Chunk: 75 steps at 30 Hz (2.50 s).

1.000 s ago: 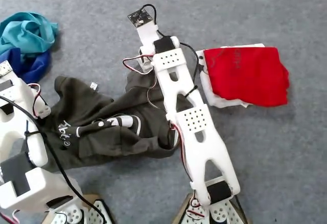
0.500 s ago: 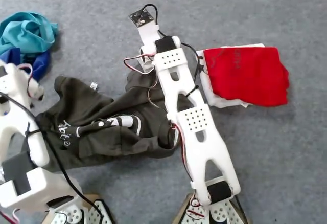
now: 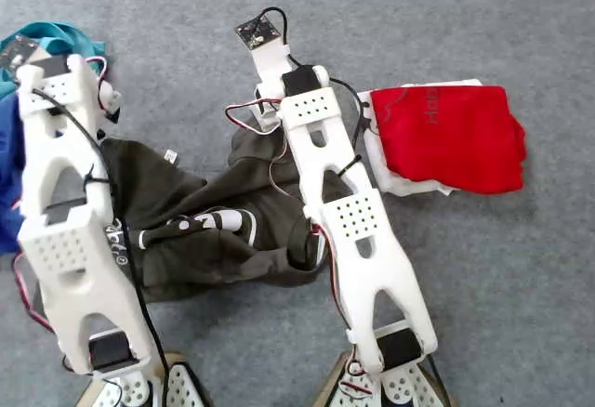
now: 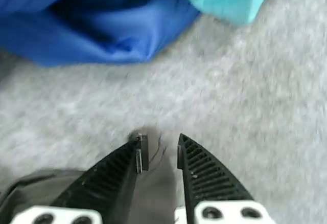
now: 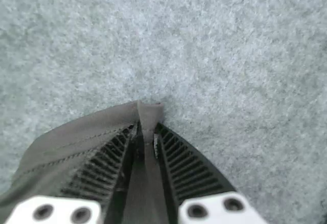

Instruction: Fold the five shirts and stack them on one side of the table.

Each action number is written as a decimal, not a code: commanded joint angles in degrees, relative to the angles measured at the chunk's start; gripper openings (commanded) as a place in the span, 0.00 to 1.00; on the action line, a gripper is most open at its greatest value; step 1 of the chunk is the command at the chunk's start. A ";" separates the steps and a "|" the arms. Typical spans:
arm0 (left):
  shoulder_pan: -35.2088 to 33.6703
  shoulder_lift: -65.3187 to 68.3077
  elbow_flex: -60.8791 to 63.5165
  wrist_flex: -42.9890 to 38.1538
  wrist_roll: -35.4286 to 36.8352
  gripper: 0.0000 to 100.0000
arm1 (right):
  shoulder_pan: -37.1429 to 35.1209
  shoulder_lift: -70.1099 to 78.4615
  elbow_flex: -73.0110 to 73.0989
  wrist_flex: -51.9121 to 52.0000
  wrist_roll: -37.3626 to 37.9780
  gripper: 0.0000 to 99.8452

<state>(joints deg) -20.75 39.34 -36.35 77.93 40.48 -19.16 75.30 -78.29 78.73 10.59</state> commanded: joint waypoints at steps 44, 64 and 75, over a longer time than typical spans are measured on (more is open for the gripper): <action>1.19 18.99 -32.92 22.86 4.84 0.12 | 1.05 -0.75 -0.22 0.62 0.18 0.01; -0.40 25.93 -33.27 22.77 8.79 0.14 | 1.05 -0.75 -0.13 0.62 0.18 0.01; -0.57 25.93 -42.59 22.86 8.88 0.21 | 1.05 -0.75 -0.13 0.62 0.18 0.01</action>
<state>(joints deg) -21.63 65.71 -74.51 100.88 48.84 -19.16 75.30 -78.29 78.81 10.59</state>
